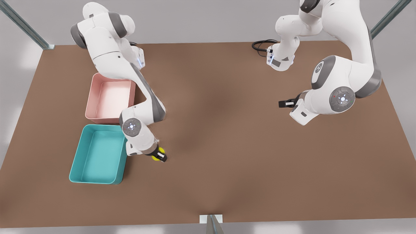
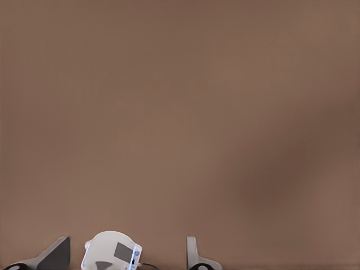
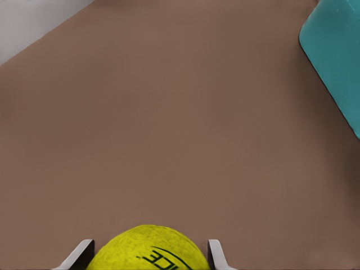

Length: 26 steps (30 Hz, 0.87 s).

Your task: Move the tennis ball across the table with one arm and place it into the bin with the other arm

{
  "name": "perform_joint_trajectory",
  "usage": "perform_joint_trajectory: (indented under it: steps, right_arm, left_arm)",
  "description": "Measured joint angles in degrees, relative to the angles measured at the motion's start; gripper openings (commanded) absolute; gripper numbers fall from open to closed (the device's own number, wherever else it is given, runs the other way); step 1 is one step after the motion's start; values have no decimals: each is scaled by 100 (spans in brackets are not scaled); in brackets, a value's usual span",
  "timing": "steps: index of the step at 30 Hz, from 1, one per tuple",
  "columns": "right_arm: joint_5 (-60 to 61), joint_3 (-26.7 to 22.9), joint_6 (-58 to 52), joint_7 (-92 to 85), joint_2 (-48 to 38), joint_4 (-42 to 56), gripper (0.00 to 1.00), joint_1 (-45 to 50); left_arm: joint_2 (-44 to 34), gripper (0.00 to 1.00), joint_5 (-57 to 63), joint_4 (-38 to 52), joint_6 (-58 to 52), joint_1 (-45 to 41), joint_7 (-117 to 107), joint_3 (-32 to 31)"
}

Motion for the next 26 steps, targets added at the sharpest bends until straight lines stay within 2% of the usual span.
perform_joint_trajectory:
  steps: [4, 9, 10, 11, 16, 18, 21, 26]
  right_arm:
    - [32, -137, -664, -1079, -140, 2, 65, -991]
    - [50, -609, -1086, -2432, 73, 14, 66, -1421]
    - [58, -659, -1131, -2665, 98, 15, 89, -1461]
    - [71, -687, -1167, -2881, 126, 16, 100, -1488]
    - [127, -718, -1301, -3784, 132, 45, 100, -1494]
    - [30, -719, -1643, -3924, -90, 435, 100, -1467]
    - [-356, -714, -2418, -4067, -750, 1089, 100, -1480]
    - [-375, -706, -3676, -4255, -2234, 684, 100, -1452]
  left_arm:
    - [10, 100, 0, -12, 4, -2, 2, 0]
    - [11, 100, -1, -14, 5, -17, 3, -1]
    - [11, 100, -1, -15, 6, -17, 4, -1]
    - [11, 100, -1, -14, 4, -17, 4, -1]
    - [10, 100, -1, -18, -9, -16, 3, -1]
    - [10, 100, -1, -21, -8, -16, 4, 0]
    - [11, 100, 11, -13, -11, 1, 4, -1]
    - [-5, 100, 18, 21, -41, -9, 5, -1]
